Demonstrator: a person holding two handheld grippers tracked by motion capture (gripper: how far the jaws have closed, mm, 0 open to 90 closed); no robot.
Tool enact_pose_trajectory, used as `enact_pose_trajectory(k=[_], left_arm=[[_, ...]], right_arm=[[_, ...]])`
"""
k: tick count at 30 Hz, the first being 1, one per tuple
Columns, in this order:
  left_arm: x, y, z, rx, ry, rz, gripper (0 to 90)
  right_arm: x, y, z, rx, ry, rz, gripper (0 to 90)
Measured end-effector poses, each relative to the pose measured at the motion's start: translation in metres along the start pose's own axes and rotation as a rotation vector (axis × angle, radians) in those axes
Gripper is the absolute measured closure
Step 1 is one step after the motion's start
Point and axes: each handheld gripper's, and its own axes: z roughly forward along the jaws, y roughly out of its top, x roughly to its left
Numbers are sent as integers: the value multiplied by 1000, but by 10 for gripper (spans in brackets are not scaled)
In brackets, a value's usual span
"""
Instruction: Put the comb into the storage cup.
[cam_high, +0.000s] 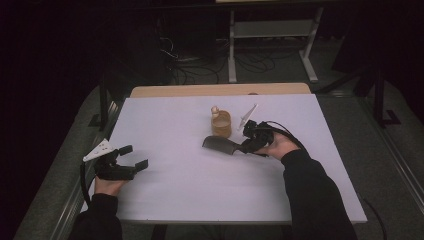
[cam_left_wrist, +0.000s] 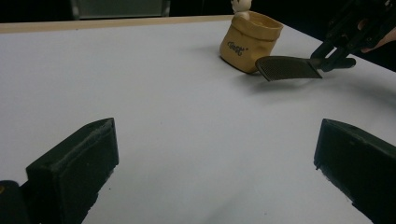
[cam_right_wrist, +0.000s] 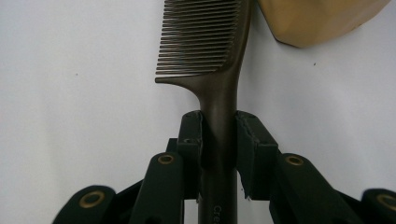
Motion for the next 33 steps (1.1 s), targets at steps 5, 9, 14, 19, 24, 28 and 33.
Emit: enact_pose_trajectory(k=[5,9,14,19,24,28,33], left_arm=[[0,0,0,0,1,-5,0],[0,0,0,-1,2,-8,0],[0,-1,-1,-2,1,-8,0],[0,-1,0,-2,0,-9,0],[1,-1,-1,-5,-1,-11,0],[1,0,-1,-9,-1,-12,0],[0,0,-1,-7,-3,-11,0]], right_arm=[[2,1,-6,-4,-9,-2,713],[3,1,-11,-9,-18,-5,712],[4,2,-16,-17,-25,-3,712],[5,3,-18,-22,-29,-5,712],[7,5,-22,-28,-36,-11,712],[9,7,-28,-39,-46,-18,712],[12,12,-36,-60,-60,-26,712]])
